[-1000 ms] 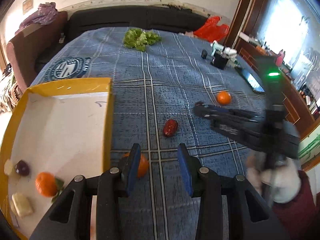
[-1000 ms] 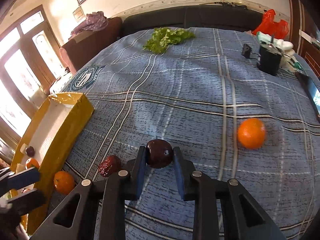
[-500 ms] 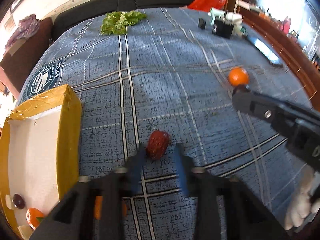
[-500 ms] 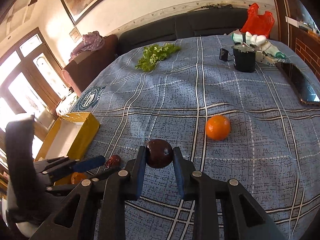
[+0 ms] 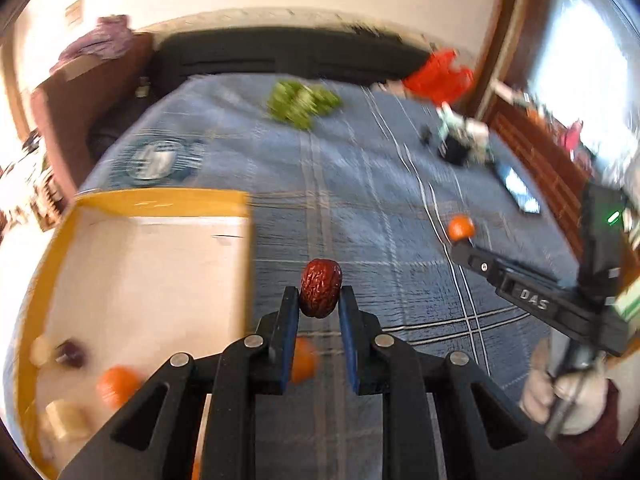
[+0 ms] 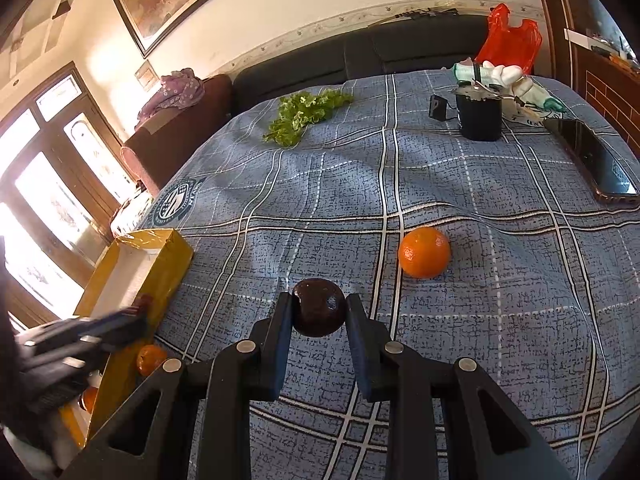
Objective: Organize fruits
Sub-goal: 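Carry the plum and red date into the tray and open both tools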
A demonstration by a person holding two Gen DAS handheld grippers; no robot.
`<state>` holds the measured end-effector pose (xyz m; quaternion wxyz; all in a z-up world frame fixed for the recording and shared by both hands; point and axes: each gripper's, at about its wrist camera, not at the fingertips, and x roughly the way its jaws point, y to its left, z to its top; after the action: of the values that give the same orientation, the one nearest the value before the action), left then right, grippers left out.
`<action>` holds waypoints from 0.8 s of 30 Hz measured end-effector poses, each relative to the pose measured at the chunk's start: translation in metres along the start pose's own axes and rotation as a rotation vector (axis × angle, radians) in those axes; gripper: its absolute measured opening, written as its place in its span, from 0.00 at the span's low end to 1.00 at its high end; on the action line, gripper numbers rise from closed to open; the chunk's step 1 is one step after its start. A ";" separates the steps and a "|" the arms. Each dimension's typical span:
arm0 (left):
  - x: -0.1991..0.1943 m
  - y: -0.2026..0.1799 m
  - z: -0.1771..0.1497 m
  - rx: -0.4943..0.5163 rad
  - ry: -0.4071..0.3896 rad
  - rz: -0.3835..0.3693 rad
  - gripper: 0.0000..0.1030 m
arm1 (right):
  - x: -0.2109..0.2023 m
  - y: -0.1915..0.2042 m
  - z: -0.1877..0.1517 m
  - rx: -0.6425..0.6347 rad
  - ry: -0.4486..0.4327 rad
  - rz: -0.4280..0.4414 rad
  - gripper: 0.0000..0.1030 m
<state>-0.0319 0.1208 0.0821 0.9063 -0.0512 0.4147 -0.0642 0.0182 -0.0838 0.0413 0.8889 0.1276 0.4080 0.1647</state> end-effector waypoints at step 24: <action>-0.075 0.147 -0.096 -0.277 -0.023 0.193 0.19 | 0.008 0.175 -0.018 -0.295 0.077 0.175 0.29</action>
<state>-0.1427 0.2740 0.0543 0.8971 -0.1364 0.4122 0.0817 -0.0240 0.0811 0.0882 0.8639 0.0243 0.4005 0.3045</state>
